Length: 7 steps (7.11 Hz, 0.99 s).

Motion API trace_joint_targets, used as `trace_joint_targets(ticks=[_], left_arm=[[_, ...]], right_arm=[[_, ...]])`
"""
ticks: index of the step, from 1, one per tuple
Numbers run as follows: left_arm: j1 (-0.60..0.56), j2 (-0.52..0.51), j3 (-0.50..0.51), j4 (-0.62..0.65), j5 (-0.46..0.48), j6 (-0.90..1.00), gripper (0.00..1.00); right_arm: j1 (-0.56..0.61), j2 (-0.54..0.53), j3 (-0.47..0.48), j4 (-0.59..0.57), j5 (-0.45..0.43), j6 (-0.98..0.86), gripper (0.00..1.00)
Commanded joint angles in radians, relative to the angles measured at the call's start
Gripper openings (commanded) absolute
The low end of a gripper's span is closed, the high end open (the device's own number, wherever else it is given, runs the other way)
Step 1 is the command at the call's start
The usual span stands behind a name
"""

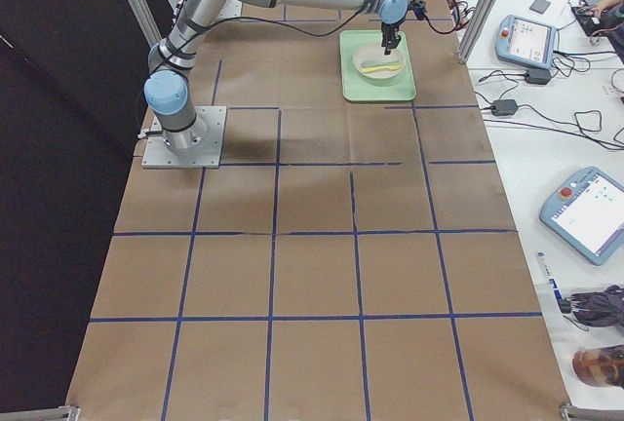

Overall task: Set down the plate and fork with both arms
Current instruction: 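Reach the right gripper over the plate and lower onto the yellow fork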

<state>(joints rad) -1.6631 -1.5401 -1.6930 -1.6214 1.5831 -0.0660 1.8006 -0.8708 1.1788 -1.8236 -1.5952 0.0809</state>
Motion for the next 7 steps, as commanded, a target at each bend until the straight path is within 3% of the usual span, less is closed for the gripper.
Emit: trace_joint_targets(ticks=[1,4,7], left_arm=[[0.002,0.000,0.001,0.000,-0.002,0.000,1.00],[0.006,0.002,0.001,-0.002,-0.002,0.000,1.00],[0.006,0.002,0.001,-0.002,-0.002,0.000,1.00]], right_arm=[[0.000,0.006,0.057,-0.067,0.001,0.002,0.47],[0.000,0.009,0.142,-0.219,0.011,0.000,0.48],[0.002,0.022,0.147,-0.224,0.014,0.002,0.48]])
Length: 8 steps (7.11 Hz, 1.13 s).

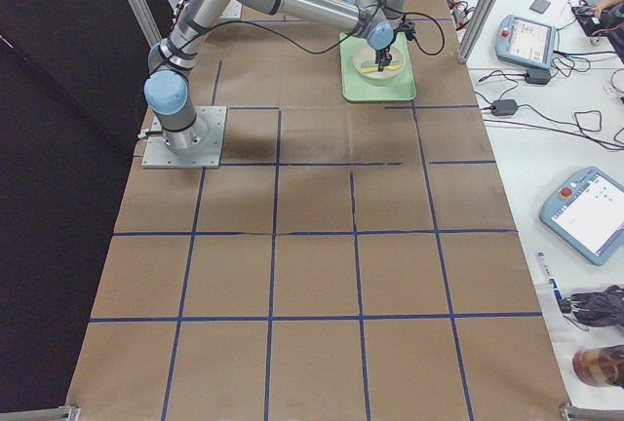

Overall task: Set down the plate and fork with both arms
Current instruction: 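Reach the right gripper over the plate and lower onto the yellow fork, then close the right gripper on the yellow fork and lift it from the plate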

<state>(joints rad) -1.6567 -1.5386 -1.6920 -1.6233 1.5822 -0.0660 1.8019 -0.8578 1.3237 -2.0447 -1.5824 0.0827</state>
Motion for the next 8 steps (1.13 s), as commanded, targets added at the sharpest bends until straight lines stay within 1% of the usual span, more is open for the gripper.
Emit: trace_joint_targets(ticks=[1,8], left_arm=[[0.000,0.000,0.000,-0.001,0.001,0.000,1.00],[0.000,0.000,0.003,-0.001,0.001,0.000,1.00]], right_arm=[[0.002,0.016,0.000,-0.005,0.001,0.000,0.48],[0.011,0.037,-0.004,-0.014,-0.004,-0.001,0.48]])
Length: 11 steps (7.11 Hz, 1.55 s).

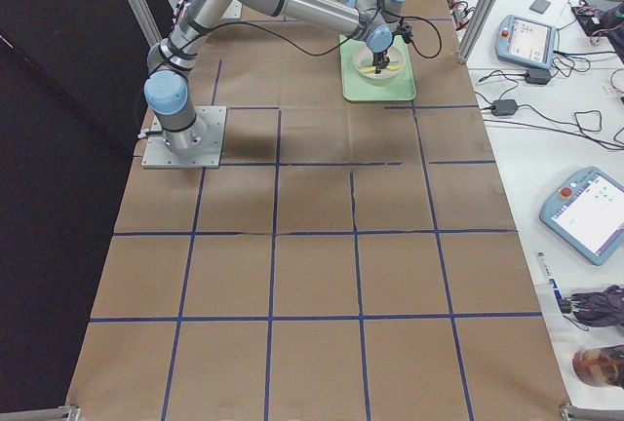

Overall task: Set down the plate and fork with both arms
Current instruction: 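Close the right gripper on the yellow fork and lift it from the plate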

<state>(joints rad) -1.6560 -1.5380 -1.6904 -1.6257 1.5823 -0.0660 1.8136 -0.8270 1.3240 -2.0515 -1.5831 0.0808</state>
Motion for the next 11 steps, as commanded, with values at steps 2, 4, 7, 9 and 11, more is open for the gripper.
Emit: trace_joint_targets(ticks=[2,4,7,9,11], left_arm=[[-0.002,-0.001,-0.002,0.001,0.001,0.000,1.00],[-0.002,-0.004,-0.002,0.001,-0.001,0.000,1.00],[-0.007,0.005,-0.008,-0.003,-0.001,0.000,1.00],[-0.014,-0.001,-0.008,-0.010,0.001,0.003,1.00],[-0.011,-0.001,-0.006,-0.005,0.001,0.003,1.00]], right_arm=[[0.000,0.011,-0.002,-0.032,-0.011,0.001,0.36],[0.000,0.009,-0.005,-0.032,-0.011,0.004,0.15],[0.003,-0.012,-0.011,-0.030,-0.006,0.026,0.04],[0.003,-0.059,-0.009,-0.015,-0.003,0.031,0.02],[0.000,-0.125,-0.008,0.057,-0.002,0.040,0.02]])
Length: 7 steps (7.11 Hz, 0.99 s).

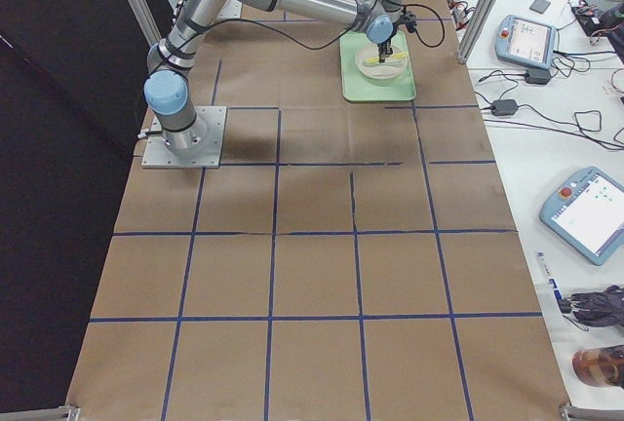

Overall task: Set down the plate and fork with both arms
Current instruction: 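Close the right gripper on the yellow fork and lift it from the plate, then carry the fork beside the plate and lay it on the tray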

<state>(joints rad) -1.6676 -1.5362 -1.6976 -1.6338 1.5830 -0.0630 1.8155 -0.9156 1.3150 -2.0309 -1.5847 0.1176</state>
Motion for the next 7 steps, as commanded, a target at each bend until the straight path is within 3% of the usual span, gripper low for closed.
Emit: trace_joint_targets(ticks=[1,4,7], left_arm=[[0.000,-0.001,0.003,0.003,0.000,0.000,1.00],[-0.001,0.002,0.001,0.000,0.000,0.000,1.00],[-0.001,0.004,0.003,0.000,0.002,0.000,1.00]], right_arm=[[-0.022,-0.057,0.015,0.044,-0.006,-0.012,0.02],[-0.138,-0.066,0.030,0.069,-0.014,-0.094,0.02],[-0.150,0.000,0.109,0.000,0.006,-0.107,0.03]])
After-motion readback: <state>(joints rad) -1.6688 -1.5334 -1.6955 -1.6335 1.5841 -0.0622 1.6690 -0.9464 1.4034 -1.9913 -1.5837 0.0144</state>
